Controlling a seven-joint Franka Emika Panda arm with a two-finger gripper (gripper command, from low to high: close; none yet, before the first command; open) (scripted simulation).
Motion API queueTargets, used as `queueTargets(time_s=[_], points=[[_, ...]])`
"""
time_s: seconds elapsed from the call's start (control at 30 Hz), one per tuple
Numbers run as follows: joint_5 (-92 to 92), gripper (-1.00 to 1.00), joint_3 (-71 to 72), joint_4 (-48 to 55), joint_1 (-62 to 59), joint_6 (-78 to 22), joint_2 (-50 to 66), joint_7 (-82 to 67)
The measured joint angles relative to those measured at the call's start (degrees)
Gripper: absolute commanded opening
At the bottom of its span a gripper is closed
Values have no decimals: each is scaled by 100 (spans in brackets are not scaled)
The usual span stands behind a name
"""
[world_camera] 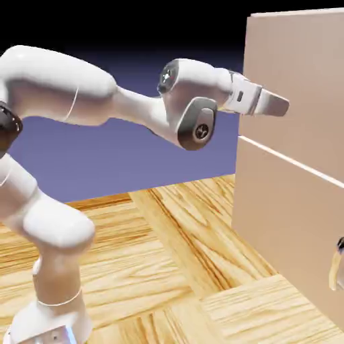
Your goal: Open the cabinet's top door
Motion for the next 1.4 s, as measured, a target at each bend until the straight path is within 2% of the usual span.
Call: queueTargets(time_s=[0.7, 0.77, 0.97, 1.0, 1.13, 1.4], points=[[-2629, 0, -4360, 2184, 3390, 1297, -244, 739], [-2644, 0, -4384, 2196, 3409, 1305, -245, 743], [-2302, 0, -5175, 2974, 4654, 1155, -311, 447], [-2273, -100, -5241, 3039, 4758, 1142, -317, 422], [-2051, -100, -5221, 2744, 4464, 1412, 97, 547], [-1408, -100, -4427, 1723, 2874, 2210, 1430, 1033]])
